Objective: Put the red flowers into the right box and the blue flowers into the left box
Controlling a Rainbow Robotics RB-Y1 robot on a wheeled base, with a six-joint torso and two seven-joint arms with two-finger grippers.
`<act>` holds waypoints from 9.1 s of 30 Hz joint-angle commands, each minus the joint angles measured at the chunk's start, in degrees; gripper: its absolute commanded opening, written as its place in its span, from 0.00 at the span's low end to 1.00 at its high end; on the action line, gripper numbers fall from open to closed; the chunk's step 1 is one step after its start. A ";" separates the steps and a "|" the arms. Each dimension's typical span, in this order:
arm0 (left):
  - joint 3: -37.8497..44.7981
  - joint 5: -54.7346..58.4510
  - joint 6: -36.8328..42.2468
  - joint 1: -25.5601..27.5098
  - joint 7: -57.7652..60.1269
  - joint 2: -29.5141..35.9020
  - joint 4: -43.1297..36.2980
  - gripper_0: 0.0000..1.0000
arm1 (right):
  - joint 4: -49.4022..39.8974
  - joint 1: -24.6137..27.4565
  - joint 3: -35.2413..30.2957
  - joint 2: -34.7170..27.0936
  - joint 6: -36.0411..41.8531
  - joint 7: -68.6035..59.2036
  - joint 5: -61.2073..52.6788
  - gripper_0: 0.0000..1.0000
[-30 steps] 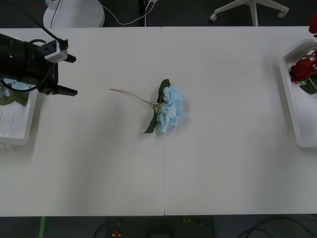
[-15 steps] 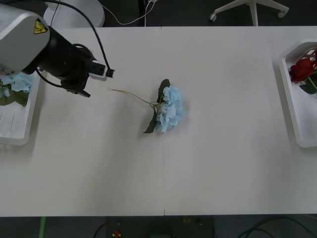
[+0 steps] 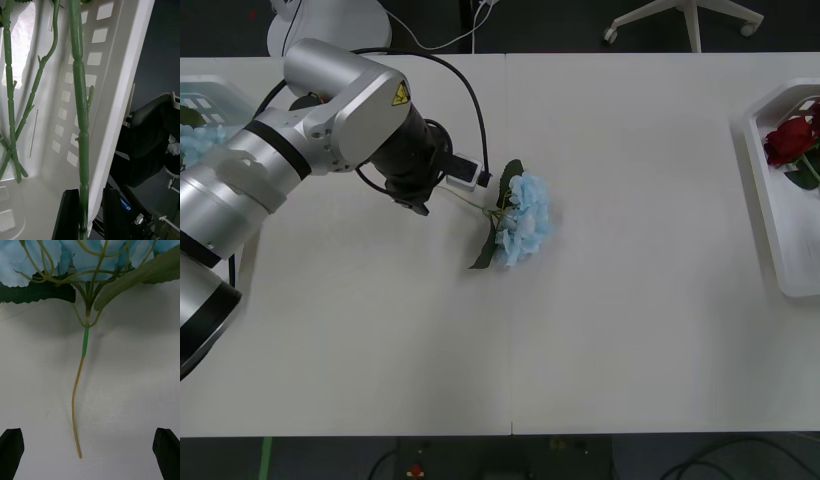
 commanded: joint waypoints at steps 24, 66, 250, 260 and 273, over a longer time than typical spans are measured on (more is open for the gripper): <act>-10.60 -7.06 9.76 -4.54 1.88 -9.69 11.69 0.85 | -18.18 -2.25 -3.37 -5.04 7.96 17.57 -28.71 0.84; -0.67 10.96 2.90 -7.62 37.83 9.82 -6.15 0.00 | -22.22 -17.71 21.94 -4.52 2.25 52.60 -77.23 0.84; -24.57 168.81 98.96 -1.73 -106.49 44.98 -29.09 1.00 | -19.94 -20.97 23.09 1.02 1.37 52.60 -82.15 1.00; -11.21 191.13 128.41 -1.73 -124.86 36.71 -24.17 1.00 | -19.94 -20.97 23.09 1.02 1.37 52.60 -82.15 1.00; 3.99 217.06 138.60 3.89 -157.47 34.34 -18.19 1.00 | -19.94 -20.97 23.09 1.02 1.37 52.60 -82.15 1.00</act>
